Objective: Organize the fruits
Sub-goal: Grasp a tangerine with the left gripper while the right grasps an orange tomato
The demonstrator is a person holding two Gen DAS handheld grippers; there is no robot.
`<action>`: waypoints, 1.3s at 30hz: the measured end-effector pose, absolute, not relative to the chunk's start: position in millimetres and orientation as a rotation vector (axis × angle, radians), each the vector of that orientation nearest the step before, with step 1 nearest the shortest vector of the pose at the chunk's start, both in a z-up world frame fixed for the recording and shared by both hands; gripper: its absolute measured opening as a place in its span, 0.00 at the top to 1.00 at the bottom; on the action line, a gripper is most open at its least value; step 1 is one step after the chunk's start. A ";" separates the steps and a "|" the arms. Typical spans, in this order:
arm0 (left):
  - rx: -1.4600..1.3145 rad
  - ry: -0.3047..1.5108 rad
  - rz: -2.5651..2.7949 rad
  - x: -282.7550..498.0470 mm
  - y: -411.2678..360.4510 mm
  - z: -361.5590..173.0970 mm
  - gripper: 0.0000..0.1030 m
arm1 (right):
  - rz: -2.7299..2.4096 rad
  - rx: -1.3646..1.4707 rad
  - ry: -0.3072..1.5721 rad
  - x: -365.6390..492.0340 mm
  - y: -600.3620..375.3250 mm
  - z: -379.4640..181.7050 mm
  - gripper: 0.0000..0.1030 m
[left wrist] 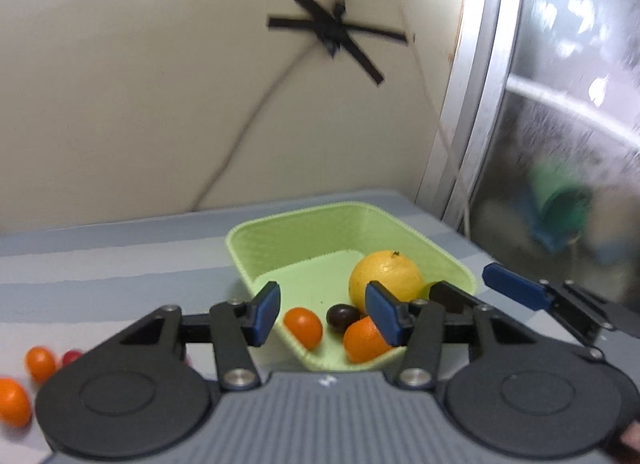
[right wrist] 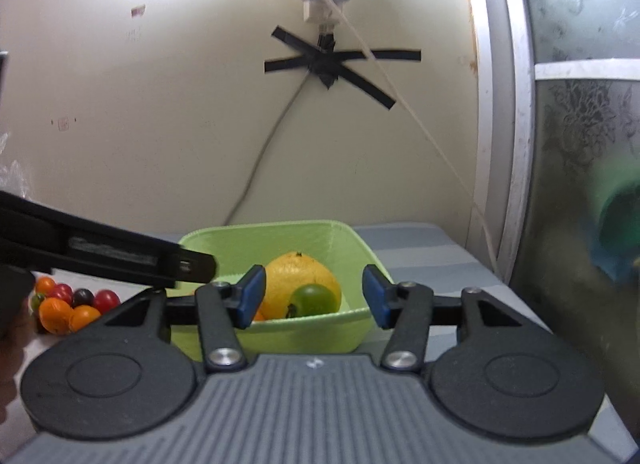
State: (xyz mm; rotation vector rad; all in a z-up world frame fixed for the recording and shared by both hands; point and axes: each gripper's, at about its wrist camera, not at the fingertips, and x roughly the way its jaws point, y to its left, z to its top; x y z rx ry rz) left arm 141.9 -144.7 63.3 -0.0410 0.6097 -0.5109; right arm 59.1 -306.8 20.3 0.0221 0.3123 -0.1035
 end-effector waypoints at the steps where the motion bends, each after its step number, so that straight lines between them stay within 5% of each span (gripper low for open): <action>1: -0.057 0.600 -0.512 135.2 -134.1 66.8 0.53 | -0.100 0.033 0.301 55.3 -305.5 22.4 0.46; 14: -0.139 0.659 -0.112 87.6 61.0 29.2 0.53 | 0.217 -0.009 0.418 30.3 -205.4 20.7 0.63; 39: 0.084 0.634 -0.515 136.1 -18.9 15.6 0.60 | 0.331 -0.265 0.617 116.3 -156.7 -4.9 0.62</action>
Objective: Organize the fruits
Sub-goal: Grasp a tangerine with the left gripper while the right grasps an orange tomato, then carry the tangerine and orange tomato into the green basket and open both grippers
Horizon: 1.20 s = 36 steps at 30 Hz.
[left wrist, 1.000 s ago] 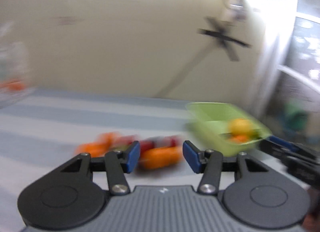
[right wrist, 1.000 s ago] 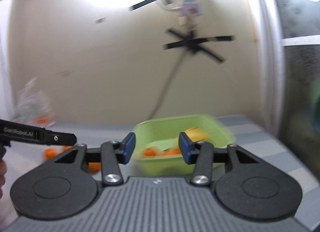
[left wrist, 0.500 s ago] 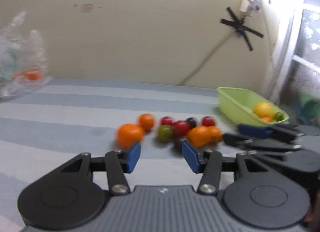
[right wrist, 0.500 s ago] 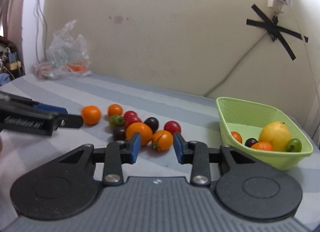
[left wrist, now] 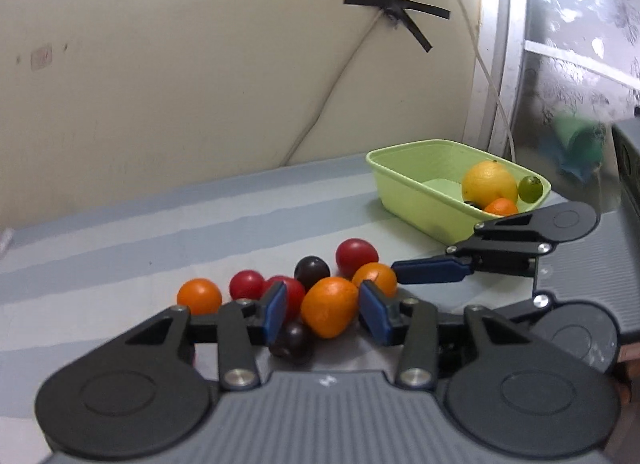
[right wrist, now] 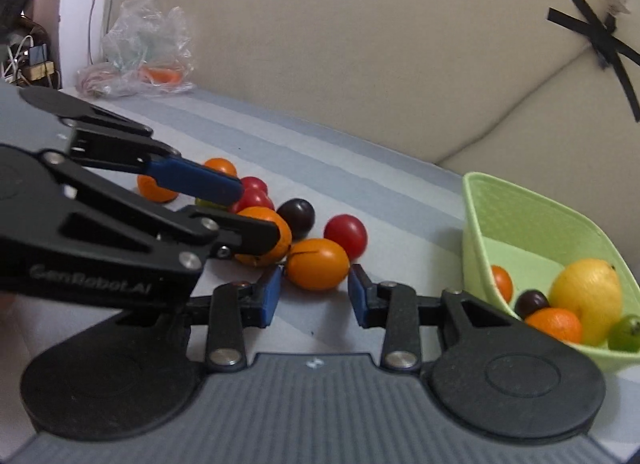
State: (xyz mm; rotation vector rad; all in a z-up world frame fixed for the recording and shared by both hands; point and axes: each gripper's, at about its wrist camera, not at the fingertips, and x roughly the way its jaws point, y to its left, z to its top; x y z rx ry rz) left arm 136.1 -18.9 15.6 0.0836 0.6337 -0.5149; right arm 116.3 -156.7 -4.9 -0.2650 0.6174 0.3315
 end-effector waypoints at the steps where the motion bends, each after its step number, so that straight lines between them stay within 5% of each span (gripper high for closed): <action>1: 0.071 0.639 -0.518 136.4 -17.0 15.0 0.61 | 0.336 -0.262 0.618 117.5 -157.1 -4.9 0.62; 14: 0.182 0.618 -0.466 123.0 -58.0 6.9 0.65 | 0.251 -0.115 0.605 58.0 -196.6 6.0 0.66; 26: 0.073 0.619 -0.476 -5.0 3.8 15.6 0.65 | 0.326 -0.058 0.600 -15.2 -174.6 8.4 0.66; 36: 0.033 0.624 -0.414 -34.2 21.1 6.3 0.61 | 0.354 -0.159 0.587 -32.9 -138.4 -6.6 0.63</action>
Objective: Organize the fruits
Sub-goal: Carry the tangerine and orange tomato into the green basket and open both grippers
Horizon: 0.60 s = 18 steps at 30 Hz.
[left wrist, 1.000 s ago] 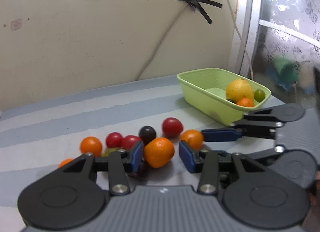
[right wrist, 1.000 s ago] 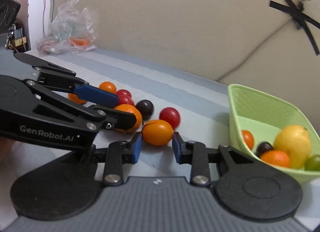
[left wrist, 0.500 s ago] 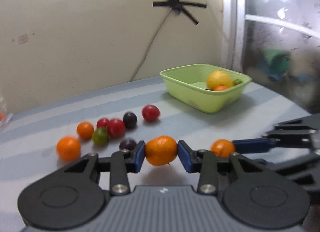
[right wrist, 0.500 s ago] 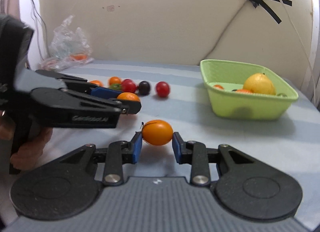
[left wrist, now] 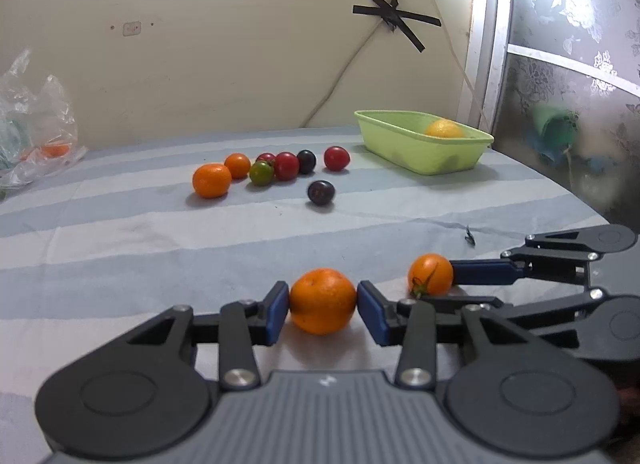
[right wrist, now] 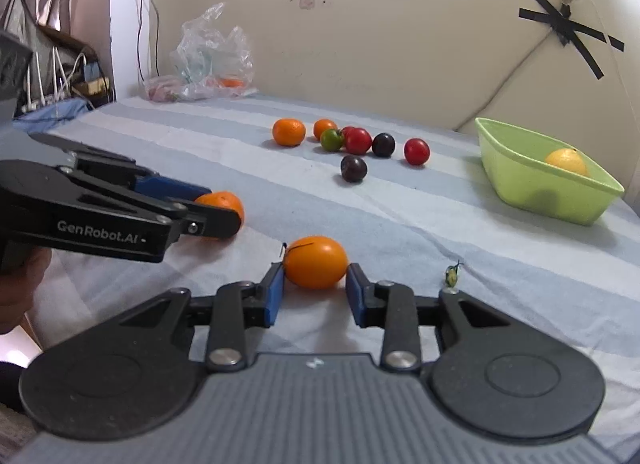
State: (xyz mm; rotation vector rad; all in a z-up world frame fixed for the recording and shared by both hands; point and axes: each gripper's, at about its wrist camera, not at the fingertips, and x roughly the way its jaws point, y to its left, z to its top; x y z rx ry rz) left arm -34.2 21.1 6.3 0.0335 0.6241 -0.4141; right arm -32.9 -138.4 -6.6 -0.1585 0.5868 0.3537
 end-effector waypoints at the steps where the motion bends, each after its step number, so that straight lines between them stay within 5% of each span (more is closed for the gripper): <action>1: 0.031 0.627 -0.416 -34.1 20.2 5.1 0.60 | 0.348 -0.151 0.588 -31.6 -138.6 -6.9 0.63; 18: 0.017 0.653 -0.378 -37.3 17.8 4.6 0.64 | 0.374 -0.133 0.585 -37.8 -142.3 -8.7 0.61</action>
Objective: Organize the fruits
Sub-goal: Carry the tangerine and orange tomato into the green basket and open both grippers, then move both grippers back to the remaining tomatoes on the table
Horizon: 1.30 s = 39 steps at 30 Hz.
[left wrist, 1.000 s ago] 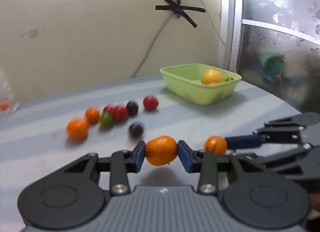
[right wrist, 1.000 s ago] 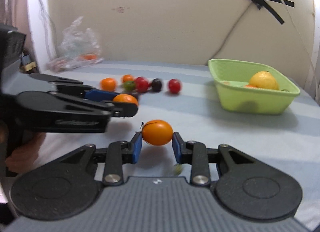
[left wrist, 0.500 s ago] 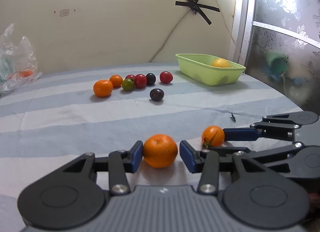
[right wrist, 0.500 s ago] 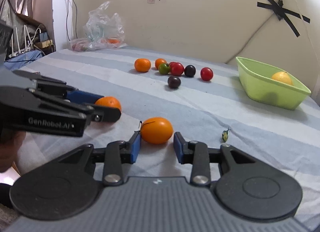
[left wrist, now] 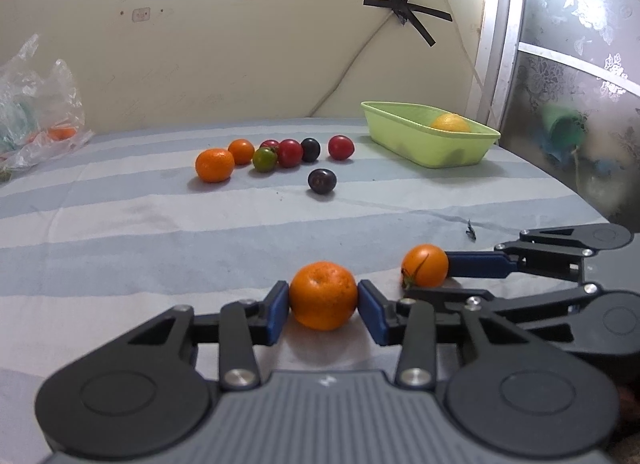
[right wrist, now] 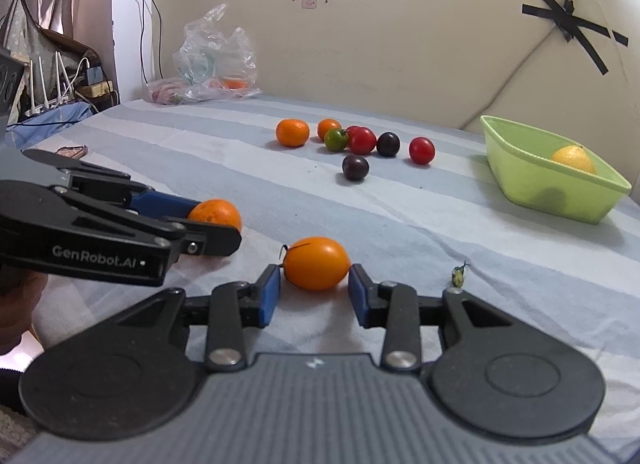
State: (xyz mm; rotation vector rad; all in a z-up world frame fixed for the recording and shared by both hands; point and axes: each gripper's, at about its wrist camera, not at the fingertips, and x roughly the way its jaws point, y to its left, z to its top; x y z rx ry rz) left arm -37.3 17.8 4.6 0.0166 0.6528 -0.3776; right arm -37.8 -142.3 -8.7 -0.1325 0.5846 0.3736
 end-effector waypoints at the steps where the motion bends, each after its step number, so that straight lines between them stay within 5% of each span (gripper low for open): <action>1: 0.022 0.652 -0.378 -36.8 16.0 5.0 0.64 | 0.378 -0.128 0.586 -37.5 -143.1 -8.7 0.61; 15: 0.082 0.522 -0.536 68.9 -76.9 63.3 0.65 | 0.241 -0.053 0.416 -4.6 -200.6 27.9 0.64; 26: 0.092 0.666 -0.570 202.6 -168.3 53.4 0.64 | 0.012 -0.050 0.414 74.7 -267.1 30.2 0.64; 29: 0.092 0.697 -0.568 213.0 -179.6 44.3 0.62 | 0.006 -0.078 0.411 82.9 -266.4 26.6 0.62; 32: 0.097 0.691 -0.543 212.7 -184.5 38.2 0.59 | -0.012 -0.099 0.394 82.6 -265.7 19.7 0.50; 39: 0.014 0.579 -0.506 175.2 -144.8 62.1 0.56 | -0.015 -0.082 0.338 68.1 -269.0 23.6 0.50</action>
